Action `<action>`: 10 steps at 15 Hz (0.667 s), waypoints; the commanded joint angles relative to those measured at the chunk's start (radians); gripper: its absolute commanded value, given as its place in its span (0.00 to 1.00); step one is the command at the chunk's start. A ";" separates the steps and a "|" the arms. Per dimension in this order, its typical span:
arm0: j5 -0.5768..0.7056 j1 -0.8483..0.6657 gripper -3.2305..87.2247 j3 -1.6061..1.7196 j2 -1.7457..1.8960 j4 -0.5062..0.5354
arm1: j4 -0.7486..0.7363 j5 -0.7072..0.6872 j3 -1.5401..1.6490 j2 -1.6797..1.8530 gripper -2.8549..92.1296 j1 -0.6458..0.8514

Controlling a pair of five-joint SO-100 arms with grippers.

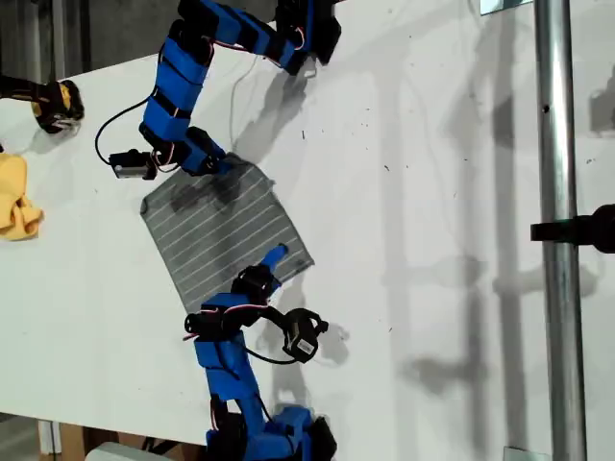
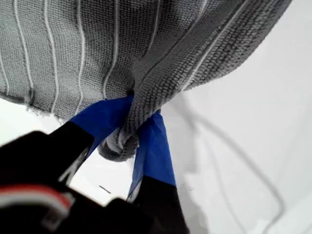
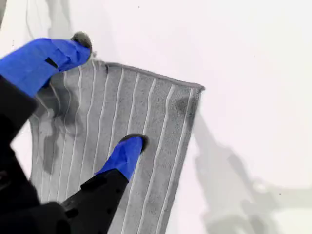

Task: Grasp corners of a towel and fold twice.

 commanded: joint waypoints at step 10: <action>-0.032 -0.057 0.37 -0.067 -0.310 -0.155 | 0.008 -0.002 -0.069 0.097 0.03 0.026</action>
